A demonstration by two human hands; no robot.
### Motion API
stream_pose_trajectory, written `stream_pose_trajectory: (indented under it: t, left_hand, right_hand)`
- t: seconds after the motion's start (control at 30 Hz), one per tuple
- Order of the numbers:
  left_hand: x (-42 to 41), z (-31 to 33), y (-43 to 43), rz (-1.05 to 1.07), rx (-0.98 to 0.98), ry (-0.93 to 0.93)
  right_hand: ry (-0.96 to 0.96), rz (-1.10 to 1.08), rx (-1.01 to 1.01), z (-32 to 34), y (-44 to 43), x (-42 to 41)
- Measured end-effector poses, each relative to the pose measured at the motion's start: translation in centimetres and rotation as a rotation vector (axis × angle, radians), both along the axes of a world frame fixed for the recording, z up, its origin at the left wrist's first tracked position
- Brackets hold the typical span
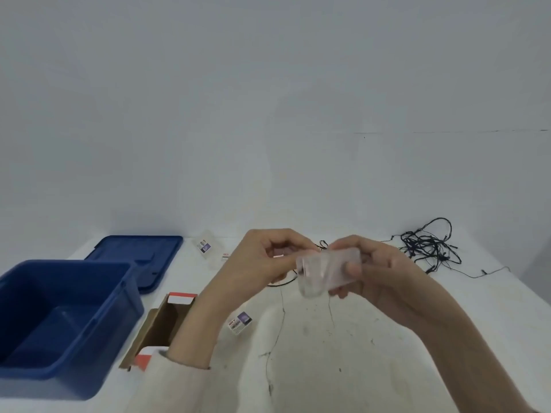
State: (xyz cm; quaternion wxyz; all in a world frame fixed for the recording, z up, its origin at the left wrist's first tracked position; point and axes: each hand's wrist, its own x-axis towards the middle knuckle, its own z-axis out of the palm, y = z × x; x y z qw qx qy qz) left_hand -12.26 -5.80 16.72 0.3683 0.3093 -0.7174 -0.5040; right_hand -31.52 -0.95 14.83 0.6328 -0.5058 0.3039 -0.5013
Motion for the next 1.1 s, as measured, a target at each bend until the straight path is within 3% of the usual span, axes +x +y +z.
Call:
stream_pose_trajectory:
  t: [0.27,0.4,0.53,0.6,0.77,0.9,1.0,1.1]
  left_hand:
    - [-2.3,-2.4,0.8,0.292,0.033,0.167]
    - [-2.8,-2.9,0.9,0.378,0.059,0.174]
    - [-2.5,-2.7,1.2,0.276,0.290,0.279]
    - [-2.3,-2.9,1.3,0.216,0.295,0.182]
    - [-2.5,-3.7,2.5,0.165,0.095,-0.184]
    - [-2.5,-3.3,2.8,0.210,-0.182,-0.497]
    - [-2.4,-2.9,2.7,0.183,-0.073,-0.448]
    - [-2.1,-3.2,2.4,0.079,0.134,-0.388]
  right_hand:
    - [-0.348,-0.342,-0.001,-1.0,-1.1,3.1]
    - [-0.246,-0.473,-0.024,-0.9,-1.2,3.6]
    - [-0.041,-0.572,-0.076,-0.4,-1.2,3.2]
    - [-0.012,-0.594,-0.087,-0.2,-1.4,2.9]
    - [-0.174,-0.600,-0.113,-0.4,-1.8,3.0]
    - [-0.012,-0.716,-0.138,-0.8,-2.0,3.5]
    - [0.049,-0.794,-0.189,-0.9,-1.9,3.8]
    - [-0.066,-0.816,-0.197,-0.6,-2.0,3.6]
